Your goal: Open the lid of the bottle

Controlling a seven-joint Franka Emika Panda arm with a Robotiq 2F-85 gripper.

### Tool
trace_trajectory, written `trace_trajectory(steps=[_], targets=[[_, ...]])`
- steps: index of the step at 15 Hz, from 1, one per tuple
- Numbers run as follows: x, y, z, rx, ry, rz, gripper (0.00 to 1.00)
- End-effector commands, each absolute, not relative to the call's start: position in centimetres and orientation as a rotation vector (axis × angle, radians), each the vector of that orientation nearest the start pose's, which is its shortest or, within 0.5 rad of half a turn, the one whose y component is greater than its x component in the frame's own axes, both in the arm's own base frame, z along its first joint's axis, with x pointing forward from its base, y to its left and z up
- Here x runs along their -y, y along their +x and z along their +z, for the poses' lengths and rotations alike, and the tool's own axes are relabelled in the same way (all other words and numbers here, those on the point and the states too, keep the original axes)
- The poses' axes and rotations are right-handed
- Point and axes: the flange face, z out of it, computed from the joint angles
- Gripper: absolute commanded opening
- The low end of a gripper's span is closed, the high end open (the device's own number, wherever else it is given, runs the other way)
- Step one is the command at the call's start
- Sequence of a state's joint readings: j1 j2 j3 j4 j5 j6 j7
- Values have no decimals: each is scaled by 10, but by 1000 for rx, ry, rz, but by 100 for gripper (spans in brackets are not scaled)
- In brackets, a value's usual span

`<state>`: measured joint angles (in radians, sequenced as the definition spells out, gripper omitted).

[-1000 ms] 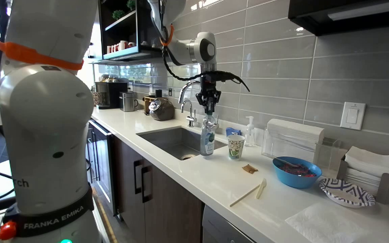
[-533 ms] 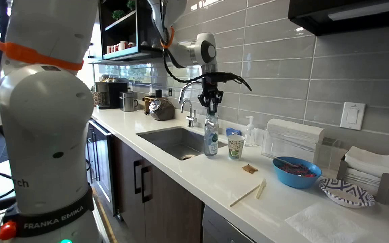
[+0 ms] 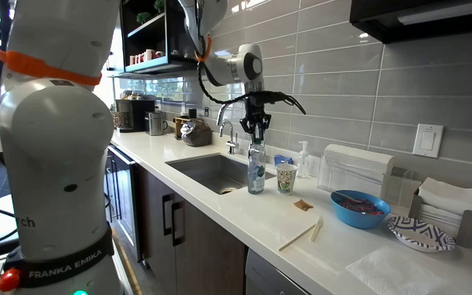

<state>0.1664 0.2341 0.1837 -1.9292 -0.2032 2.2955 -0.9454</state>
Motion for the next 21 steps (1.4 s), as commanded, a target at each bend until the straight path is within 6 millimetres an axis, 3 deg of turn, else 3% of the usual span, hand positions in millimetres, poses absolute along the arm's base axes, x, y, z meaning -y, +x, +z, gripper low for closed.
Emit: trace_trajectory(steps=[1, 2, 5, 8, 11, 12, 15, 21], targets=[[-203, 583, 388, 2150, -2519, -178, 52], [-204, 582, 390, 2156, -2513, -175, 56], [-204, 583, 395, 2167, -2494, -181, 54], [-203, 584, 396, 2186, -2482, -184, 38], [-202, 584, 396, 2202, -2466, -176, 32], [-201, 583, 396, 2207, -2460, -172, 42], [-200, 583, 395, 2217, -2448, -165, 47], [-198, 583, 394, 2238, -2421, -153, 37]])
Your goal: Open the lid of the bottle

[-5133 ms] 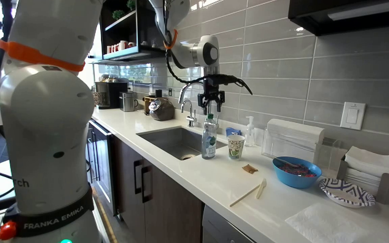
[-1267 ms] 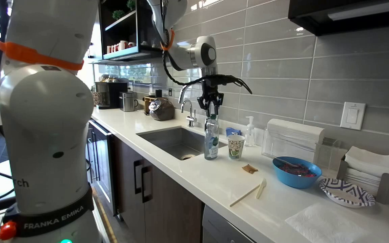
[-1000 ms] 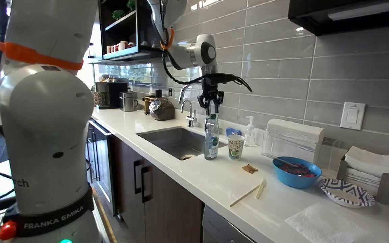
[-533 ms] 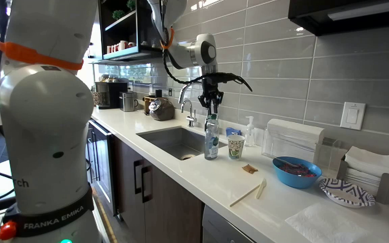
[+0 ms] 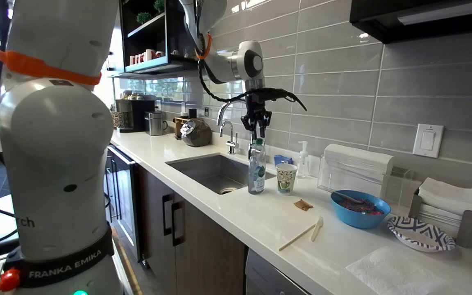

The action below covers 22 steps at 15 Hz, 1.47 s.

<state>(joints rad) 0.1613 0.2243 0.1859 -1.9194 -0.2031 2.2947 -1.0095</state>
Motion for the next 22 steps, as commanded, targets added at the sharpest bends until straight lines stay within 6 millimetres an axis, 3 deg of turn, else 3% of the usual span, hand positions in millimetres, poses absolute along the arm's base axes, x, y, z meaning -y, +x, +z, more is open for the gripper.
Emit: trace_trajectory(steps=[1, 9, 11, 13, 14, 17, 22], targets=[[-198, 582, 394, 2242, -2416, -150, 36], [-198, 580, 392, 2257, -2390, -127, 41], [-196, 581, 391, 2263, -2397, -129, 36], [-195, 581, 391, 2261, -2397, -135, 12], [-196, 581, 393, 2265, -2399, -145, 5], [-197, 580, 401, 2278, -2394, -157, 0], [-197, 578, 409, 2313, -2364, -146, 1]])
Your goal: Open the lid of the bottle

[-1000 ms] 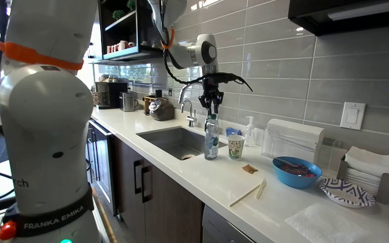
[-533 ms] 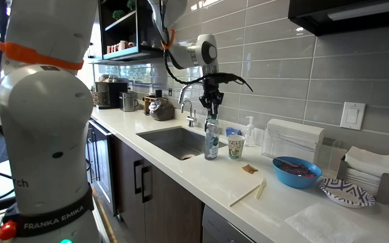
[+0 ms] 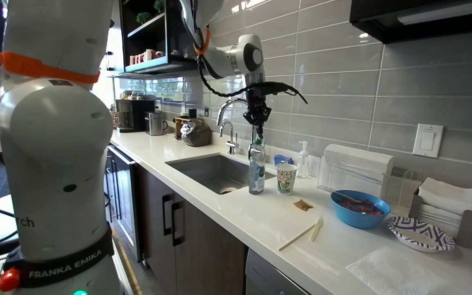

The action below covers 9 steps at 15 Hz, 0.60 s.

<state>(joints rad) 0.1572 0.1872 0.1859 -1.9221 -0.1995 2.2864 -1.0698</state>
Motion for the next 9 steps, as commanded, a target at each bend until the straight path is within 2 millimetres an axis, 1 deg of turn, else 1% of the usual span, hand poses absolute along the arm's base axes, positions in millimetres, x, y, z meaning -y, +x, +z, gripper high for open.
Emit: trace_trajectory(steps=[1, 2, 3, 5, 9], targets=[[-197, 579, 412, 2316, -2369, -159, 0], [-197, 579, 411, 2317, -2367, -160, 7], [-197, 579, 412, 2319, -2368, -165, 27], [-198, 579, 411, 2321, -2368, -167, 37], [-198, 580, 413, 2317, -2383, -193, 69]])
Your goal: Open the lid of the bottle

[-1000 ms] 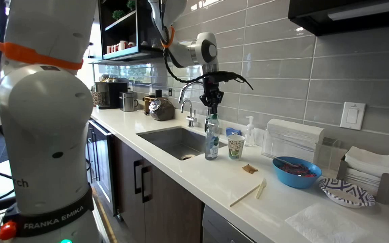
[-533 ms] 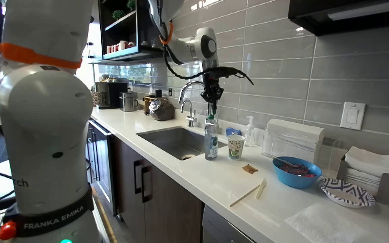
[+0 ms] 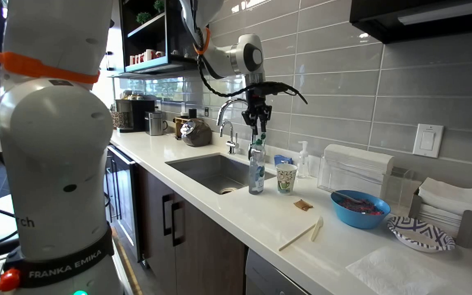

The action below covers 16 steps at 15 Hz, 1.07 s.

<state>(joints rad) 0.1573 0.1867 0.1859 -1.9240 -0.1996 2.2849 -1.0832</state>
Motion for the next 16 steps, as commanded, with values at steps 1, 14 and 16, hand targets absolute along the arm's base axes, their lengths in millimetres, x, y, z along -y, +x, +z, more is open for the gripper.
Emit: trace_trajectory(steps=[1, 14, 16], targets=[[-198, 580, 414, 2316, -2392, -196, 74], [-206, 568, 426, 2155, -2418, 33, 58], [-205, 572, 420, 2124, -2445, 12, 42]])
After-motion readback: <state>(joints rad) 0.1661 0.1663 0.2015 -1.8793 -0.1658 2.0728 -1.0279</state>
